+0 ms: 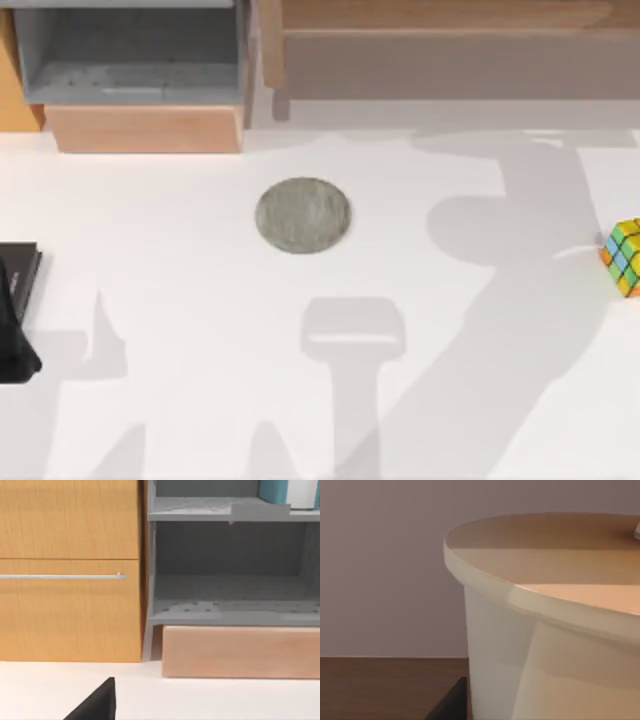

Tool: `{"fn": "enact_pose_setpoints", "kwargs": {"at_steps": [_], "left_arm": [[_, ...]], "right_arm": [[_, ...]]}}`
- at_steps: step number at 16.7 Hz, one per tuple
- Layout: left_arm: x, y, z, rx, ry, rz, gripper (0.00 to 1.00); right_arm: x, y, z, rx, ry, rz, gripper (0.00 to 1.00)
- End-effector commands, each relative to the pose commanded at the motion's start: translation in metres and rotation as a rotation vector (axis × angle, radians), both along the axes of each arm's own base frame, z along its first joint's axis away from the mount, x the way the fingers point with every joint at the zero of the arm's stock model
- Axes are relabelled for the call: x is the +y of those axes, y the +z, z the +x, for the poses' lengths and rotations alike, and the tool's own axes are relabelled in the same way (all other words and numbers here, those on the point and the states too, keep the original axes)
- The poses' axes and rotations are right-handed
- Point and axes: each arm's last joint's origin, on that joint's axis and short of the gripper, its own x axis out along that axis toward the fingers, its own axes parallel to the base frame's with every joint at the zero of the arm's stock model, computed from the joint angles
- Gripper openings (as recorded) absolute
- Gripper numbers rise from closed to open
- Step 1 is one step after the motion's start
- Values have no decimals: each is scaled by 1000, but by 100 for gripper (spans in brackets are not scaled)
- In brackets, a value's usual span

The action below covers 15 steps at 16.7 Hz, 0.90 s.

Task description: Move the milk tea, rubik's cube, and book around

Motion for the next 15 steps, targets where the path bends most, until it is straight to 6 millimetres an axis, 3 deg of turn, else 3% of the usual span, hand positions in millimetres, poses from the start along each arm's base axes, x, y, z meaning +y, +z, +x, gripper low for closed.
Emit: {"fn": "enact_pose_setpoints", "kwargs": {"at_steps": [6,15], "left_arm": [[0,0,0,0,0,0,100],[0,0,0,0,0,0,100]], "right_arm": [[0,0,0,0,0,0,2],[-1,1,-1,-2,-3,1,0]]}}
